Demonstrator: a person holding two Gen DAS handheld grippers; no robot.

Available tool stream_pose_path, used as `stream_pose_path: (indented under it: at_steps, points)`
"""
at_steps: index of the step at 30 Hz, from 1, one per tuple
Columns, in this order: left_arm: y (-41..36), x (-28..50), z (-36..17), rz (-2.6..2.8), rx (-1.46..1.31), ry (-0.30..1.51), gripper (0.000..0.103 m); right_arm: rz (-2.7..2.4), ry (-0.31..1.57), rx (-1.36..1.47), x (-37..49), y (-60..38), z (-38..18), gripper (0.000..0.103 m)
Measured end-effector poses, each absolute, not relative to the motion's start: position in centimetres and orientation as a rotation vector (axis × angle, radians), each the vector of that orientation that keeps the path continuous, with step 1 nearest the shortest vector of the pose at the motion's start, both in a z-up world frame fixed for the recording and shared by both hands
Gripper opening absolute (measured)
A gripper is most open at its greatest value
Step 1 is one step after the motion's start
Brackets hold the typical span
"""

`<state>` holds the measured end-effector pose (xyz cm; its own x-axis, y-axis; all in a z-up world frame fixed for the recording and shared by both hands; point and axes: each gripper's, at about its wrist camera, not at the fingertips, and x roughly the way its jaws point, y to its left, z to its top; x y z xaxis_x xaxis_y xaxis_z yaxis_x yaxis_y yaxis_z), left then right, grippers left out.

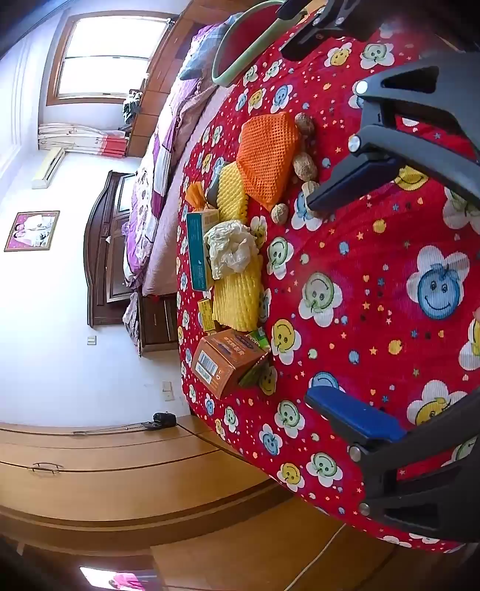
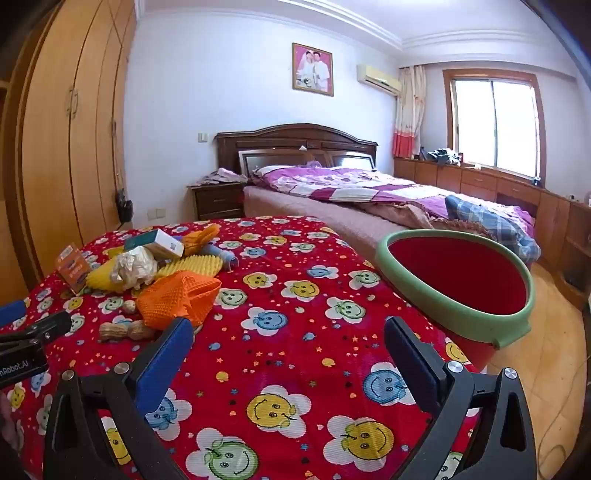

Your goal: Collect trash

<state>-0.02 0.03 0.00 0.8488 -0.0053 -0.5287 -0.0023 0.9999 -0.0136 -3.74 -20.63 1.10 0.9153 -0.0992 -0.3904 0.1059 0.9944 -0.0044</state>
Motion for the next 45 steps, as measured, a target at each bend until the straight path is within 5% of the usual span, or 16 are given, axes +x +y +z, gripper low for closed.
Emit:
stream_pose_path:
  at_steps: [45]
  points:
    - [0.53, -0.06, 0.12, -0.014, -0.025, 0.558, 0.095, -0.116, 0.399, -0.019, -3.77, -20.21, 1.00, 0.103]
